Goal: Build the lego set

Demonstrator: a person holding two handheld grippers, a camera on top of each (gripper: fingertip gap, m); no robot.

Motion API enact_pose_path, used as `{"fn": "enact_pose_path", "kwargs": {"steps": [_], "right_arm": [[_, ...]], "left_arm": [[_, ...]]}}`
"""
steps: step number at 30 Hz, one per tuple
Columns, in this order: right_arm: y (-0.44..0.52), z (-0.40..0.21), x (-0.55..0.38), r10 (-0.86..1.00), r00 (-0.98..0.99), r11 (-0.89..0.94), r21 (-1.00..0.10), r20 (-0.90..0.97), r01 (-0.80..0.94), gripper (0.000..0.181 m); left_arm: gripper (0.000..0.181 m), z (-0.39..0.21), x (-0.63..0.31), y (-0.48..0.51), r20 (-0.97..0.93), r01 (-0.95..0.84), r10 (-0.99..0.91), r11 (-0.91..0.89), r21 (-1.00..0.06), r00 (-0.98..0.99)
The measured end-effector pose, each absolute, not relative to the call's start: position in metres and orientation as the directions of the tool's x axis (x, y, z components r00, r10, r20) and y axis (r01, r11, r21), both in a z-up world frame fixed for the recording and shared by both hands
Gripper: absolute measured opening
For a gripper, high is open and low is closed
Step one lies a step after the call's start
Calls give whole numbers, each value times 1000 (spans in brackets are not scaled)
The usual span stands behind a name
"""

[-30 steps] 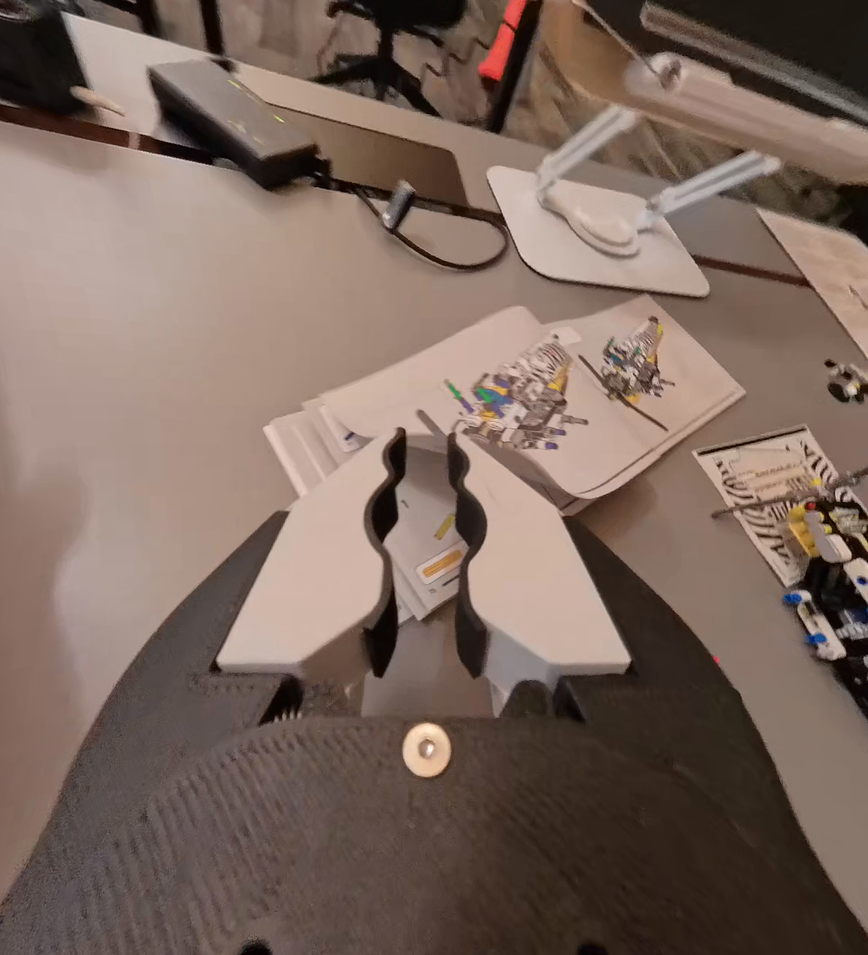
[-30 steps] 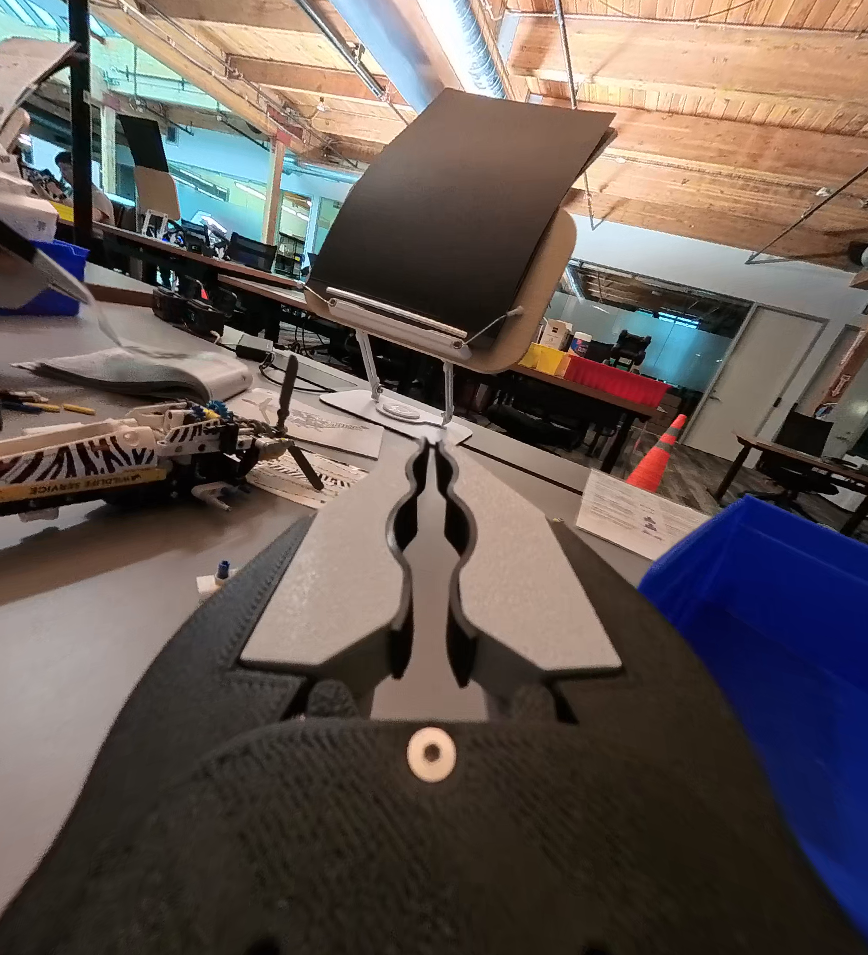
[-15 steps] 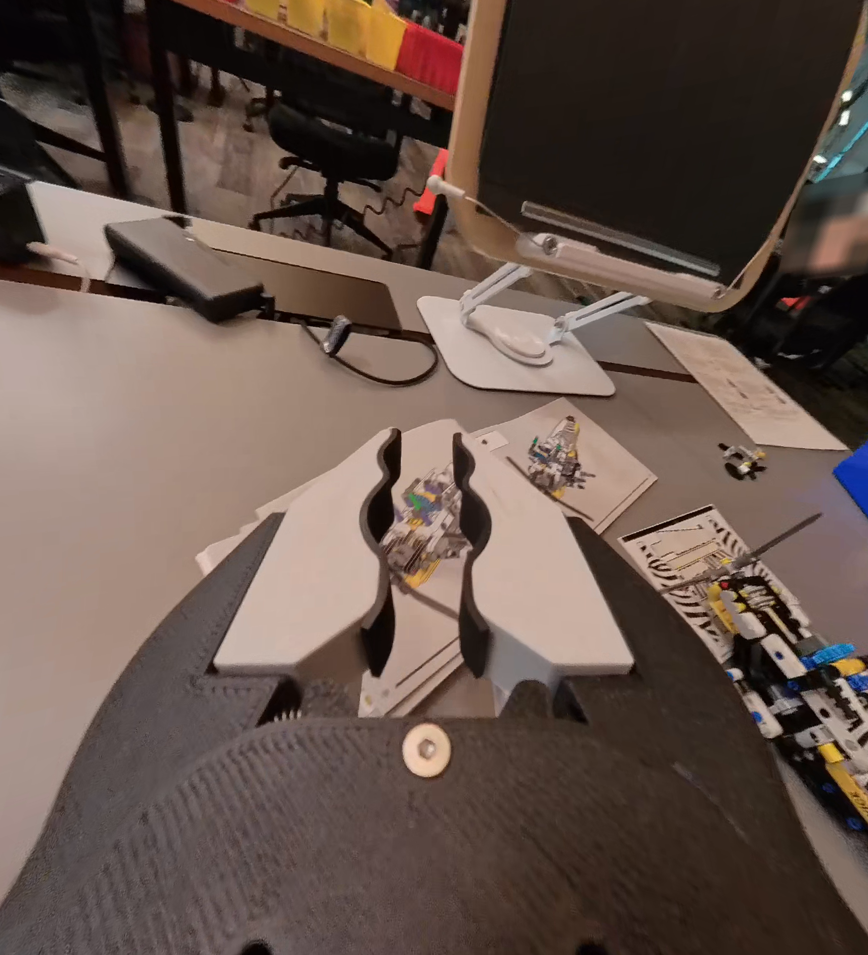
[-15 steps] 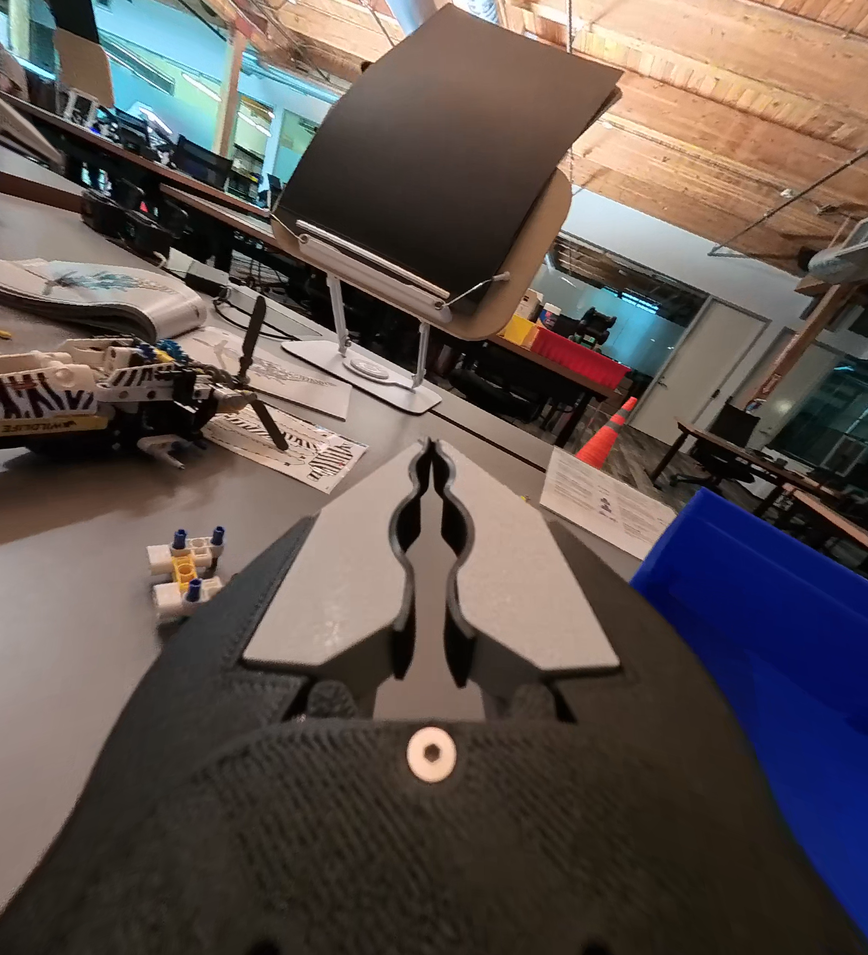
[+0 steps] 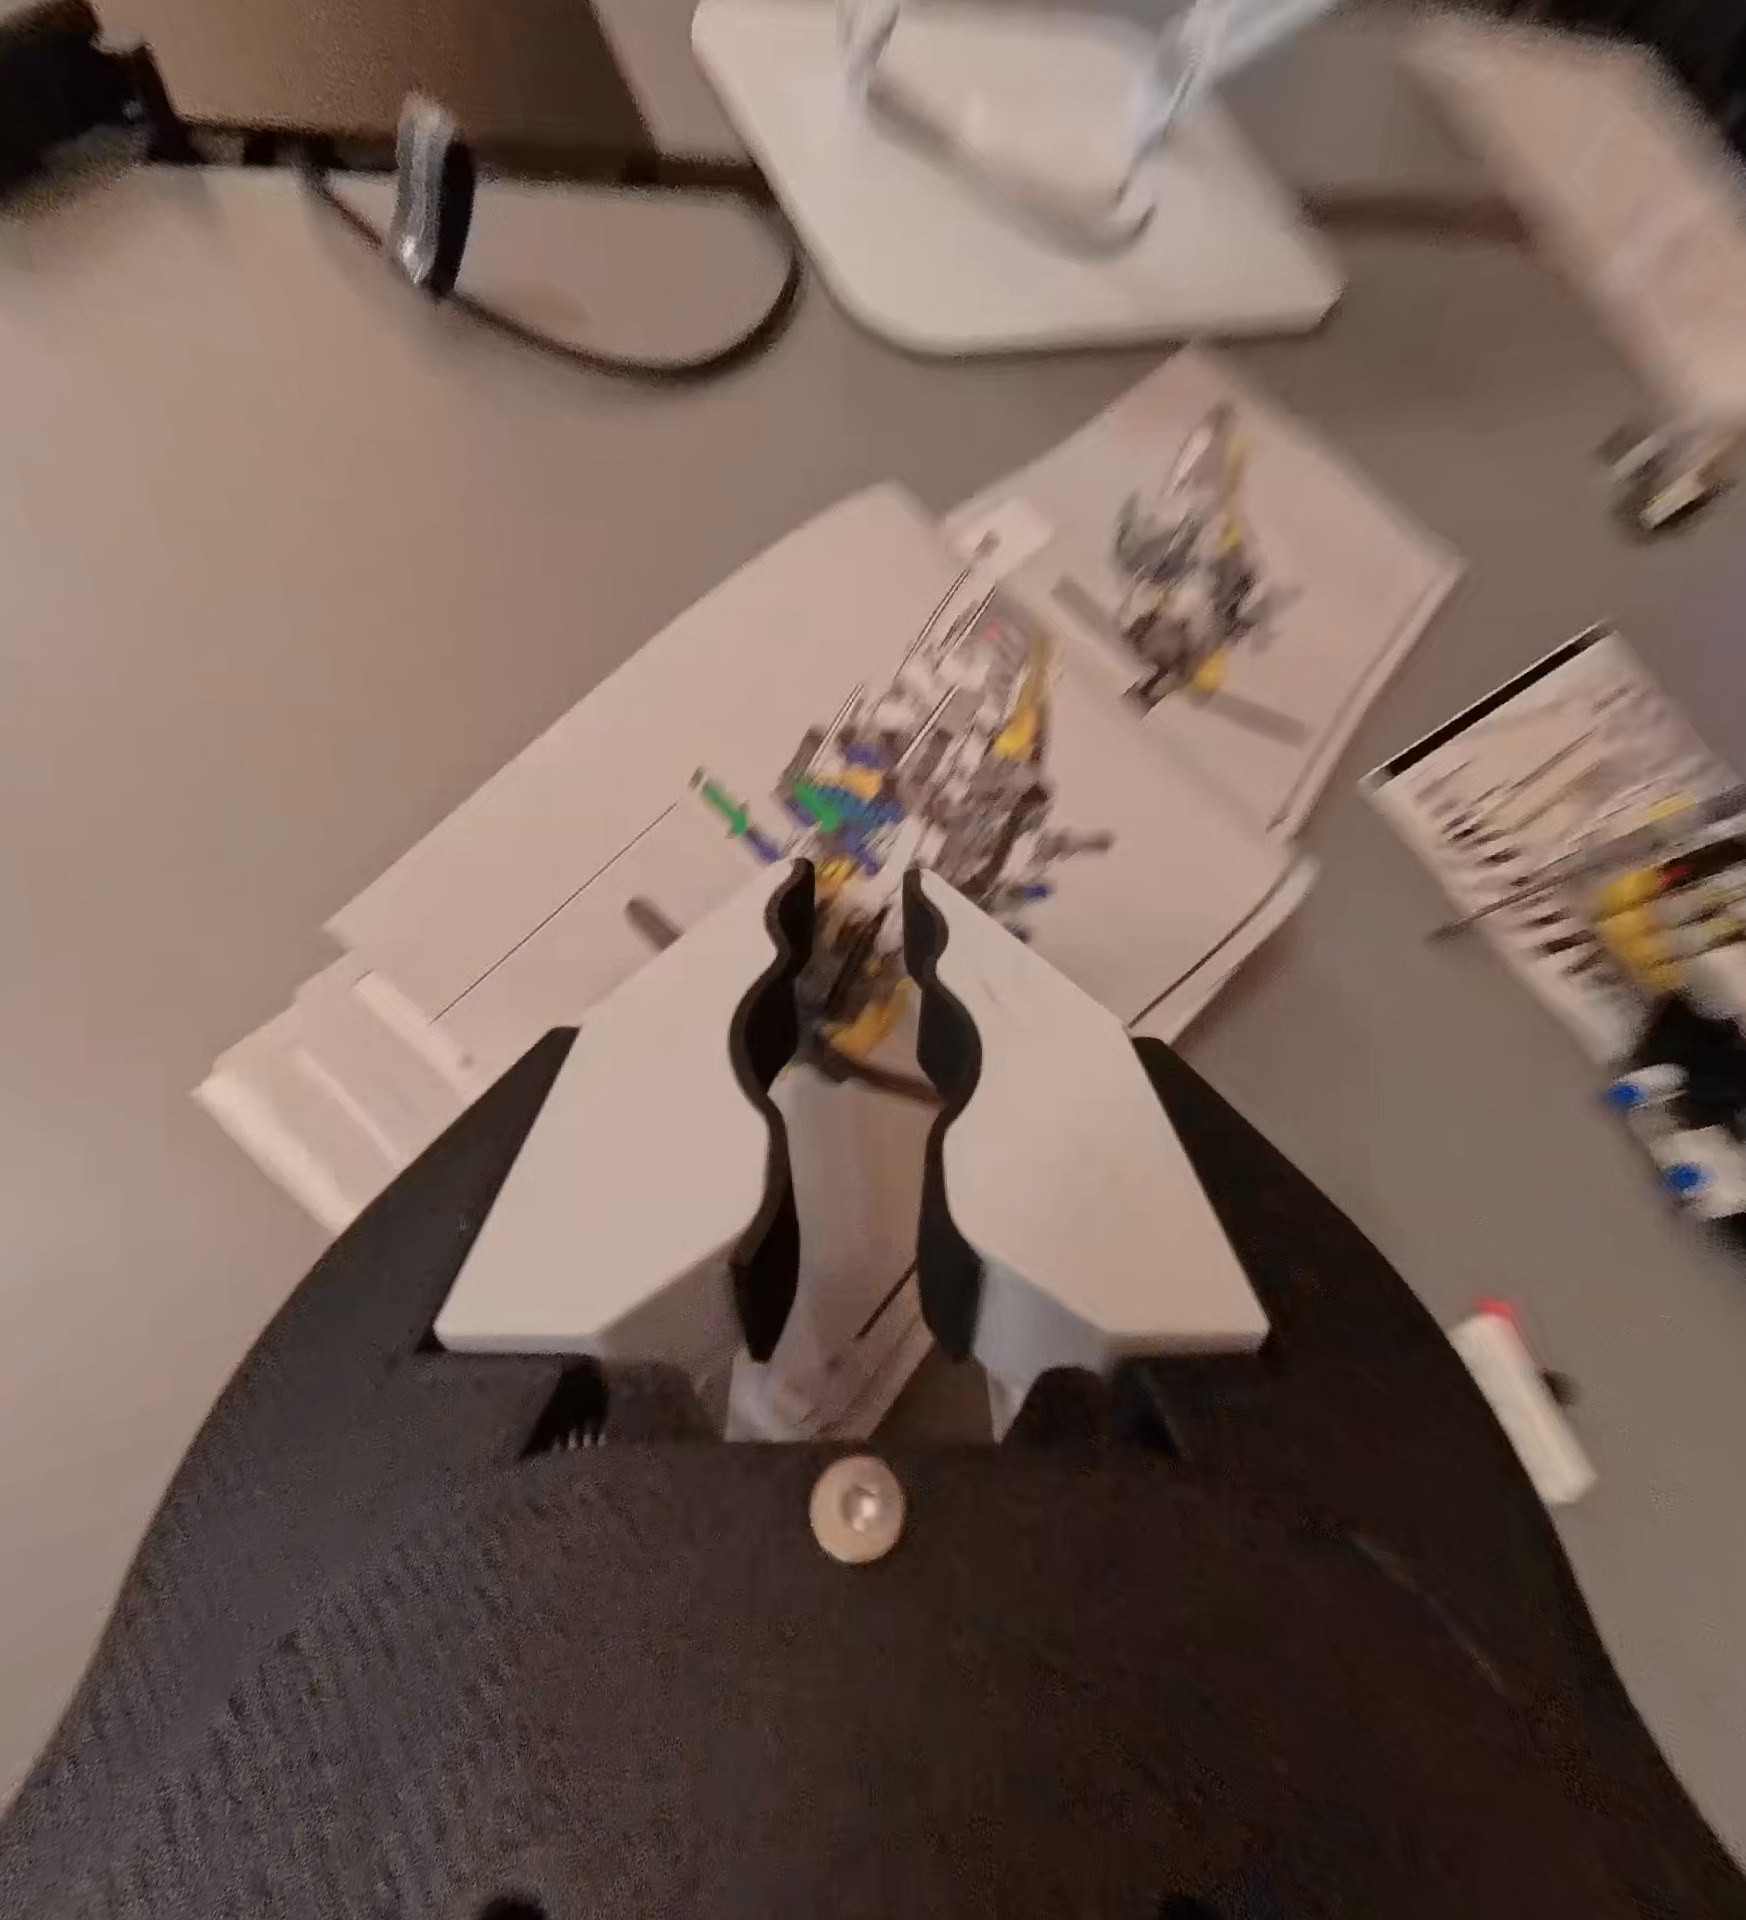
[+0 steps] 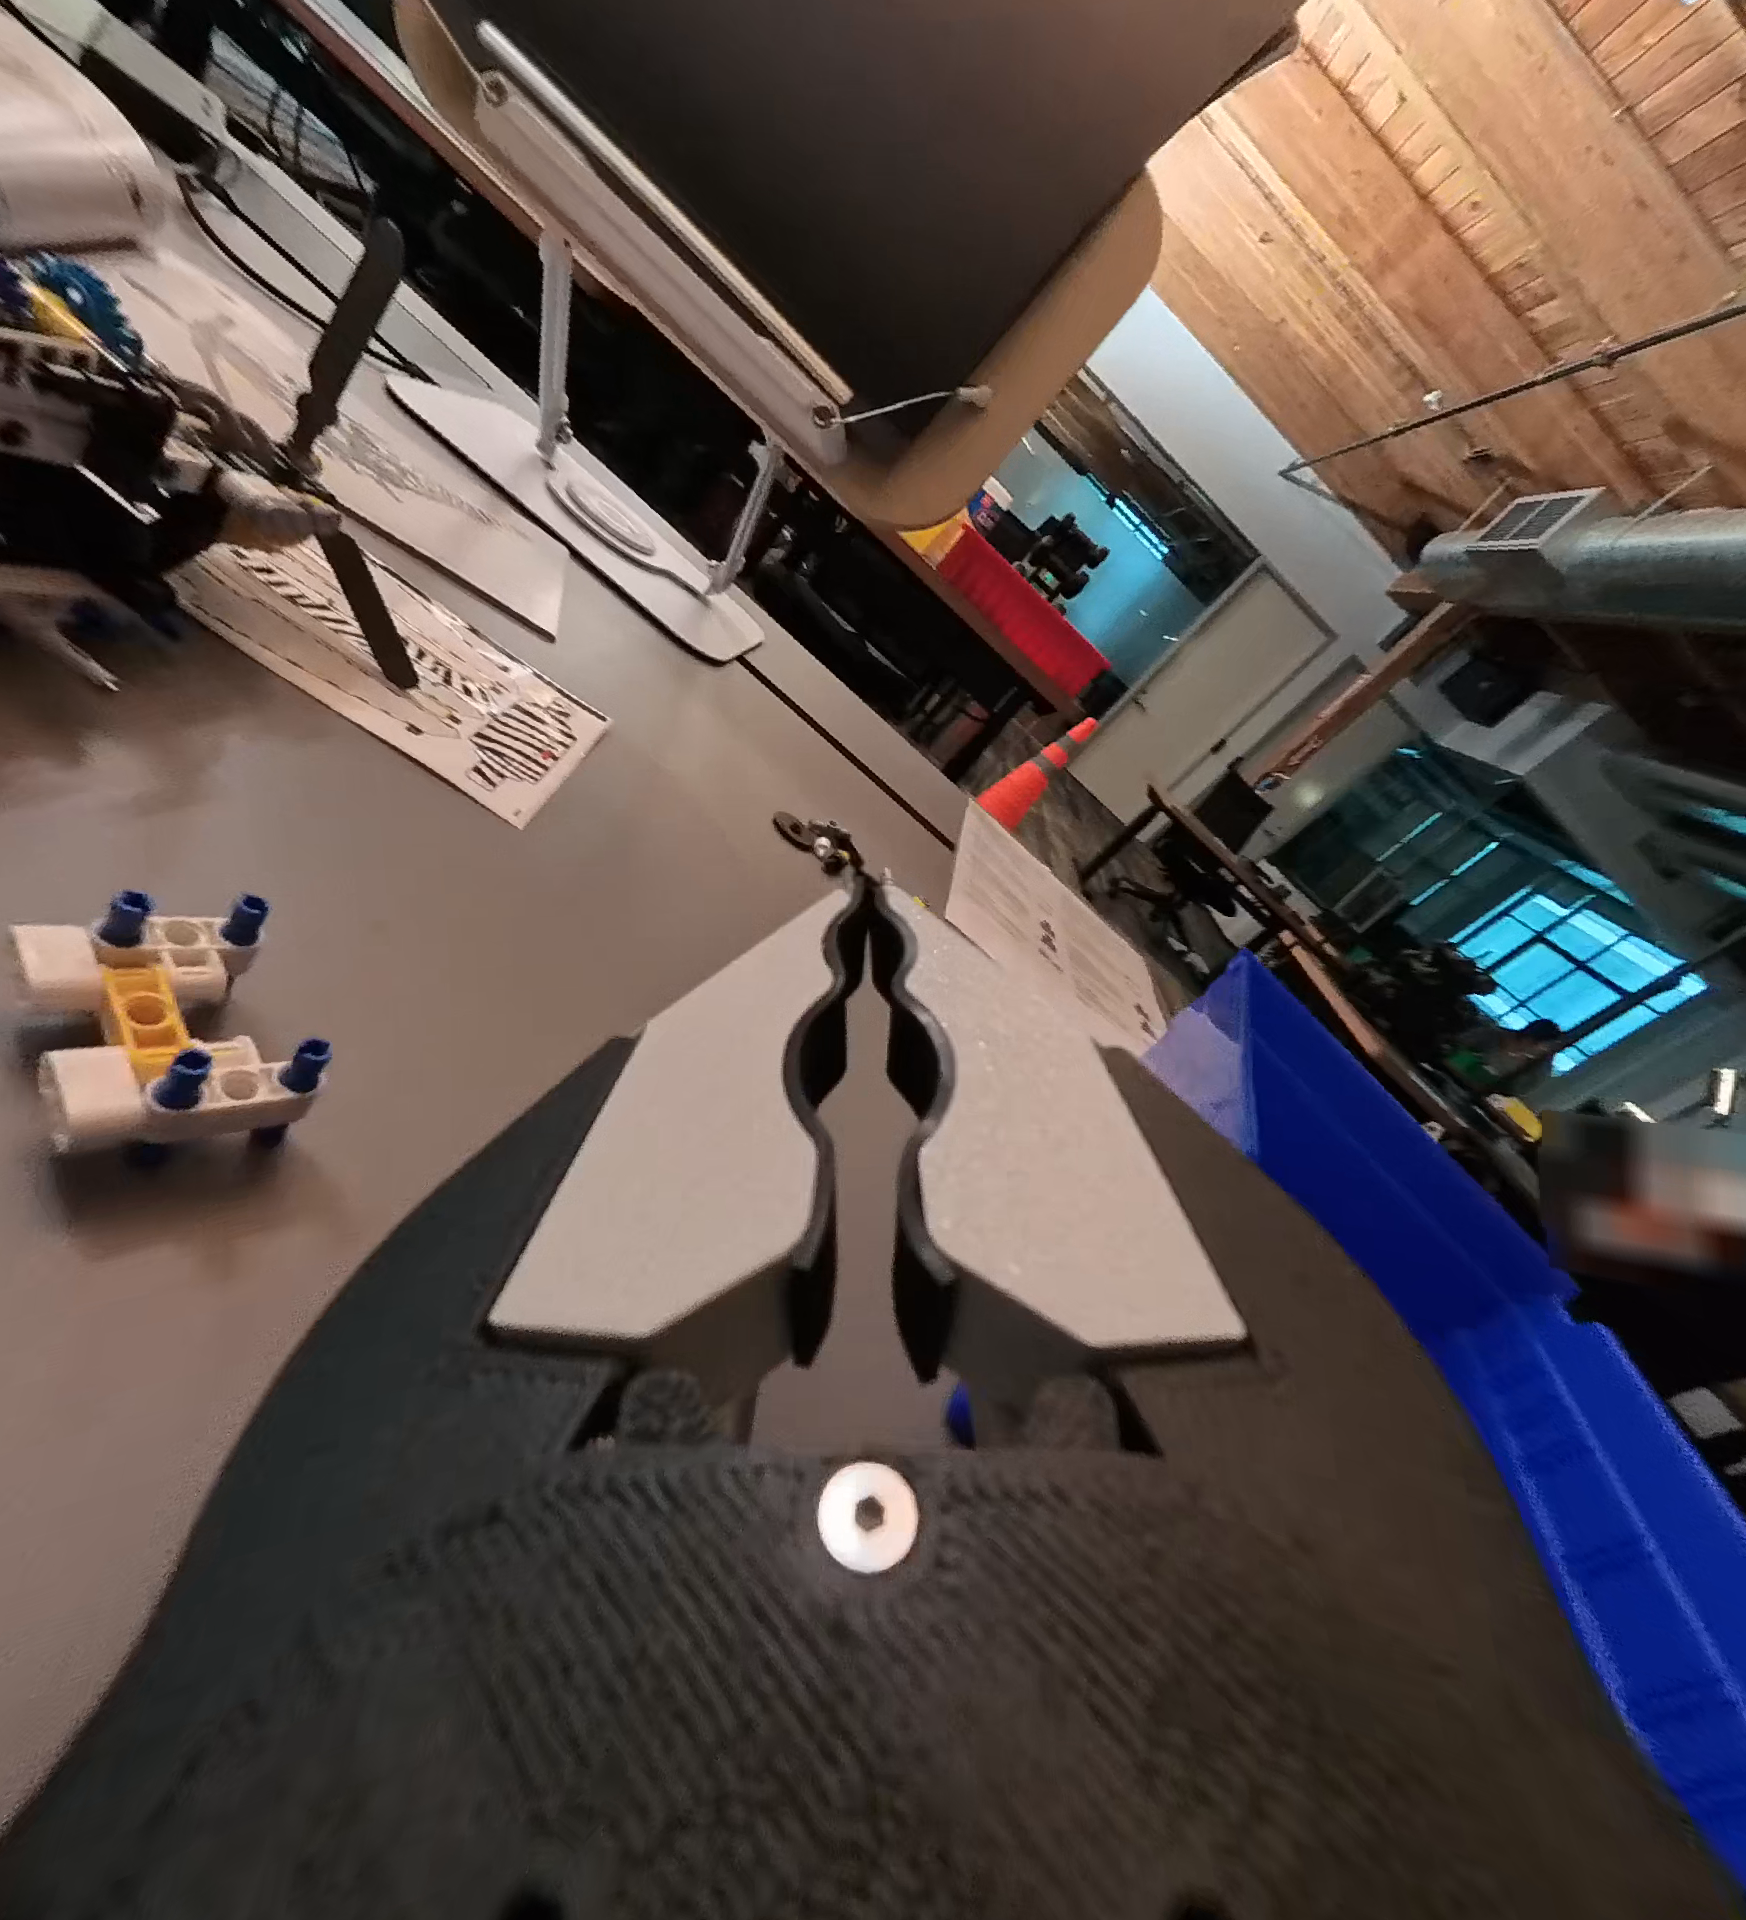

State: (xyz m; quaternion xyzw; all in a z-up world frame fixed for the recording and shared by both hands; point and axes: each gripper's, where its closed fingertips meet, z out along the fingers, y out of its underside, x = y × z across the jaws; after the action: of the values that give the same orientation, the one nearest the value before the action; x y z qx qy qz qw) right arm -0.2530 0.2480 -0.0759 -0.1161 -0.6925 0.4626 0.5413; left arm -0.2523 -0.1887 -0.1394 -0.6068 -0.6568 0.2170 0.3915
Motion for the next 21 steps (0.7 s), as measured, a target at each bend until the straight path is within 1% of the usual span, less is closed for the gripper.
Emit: {"fn": "enact_pose_path", "kwargs": {"steps": [2, 4, 7, 10, 13, 18, 21], "right_arm": [[247, -80, -258, 654, -381, 567, -757, 654, -325, 0], [244, -86, -264, 637, -387, 593, -745, 666, -307, 0], [239, -92, -272, 601, -368, 643, -703, 709, -304, 0], [235, -99, -278, 568, -362, 682, -669, 739, -296, 0], [236, -106, -285, 528, -340, 738, -618, 778, -270, 0], [230, -110, -285, 443, -293, 802, -521, 847, -293, 0], [229, -107, -284, 426, -264, 814, -494, 865, -306, 0]], "left_arm": [[12, -156, -242, -201, 84, 703, 996, 50, -709, 14], [8, -168, -233, -206, 3, 751, 1000, -11, -661, 18], [8, -169, -228, -198, 89, 760, 995, 33, -649, 33], [0, -169, -219, -197, 199, 779, 980, 109, -617, 20], [0, -169, -215, -203, 188, 783, 982, 107, -612, 12], [0, -169, -216, -203, 163, 783, 987, 94, -615, 10], [1, -169, -217, -204, 132, 782, 991, 74, -618, 10]]}}
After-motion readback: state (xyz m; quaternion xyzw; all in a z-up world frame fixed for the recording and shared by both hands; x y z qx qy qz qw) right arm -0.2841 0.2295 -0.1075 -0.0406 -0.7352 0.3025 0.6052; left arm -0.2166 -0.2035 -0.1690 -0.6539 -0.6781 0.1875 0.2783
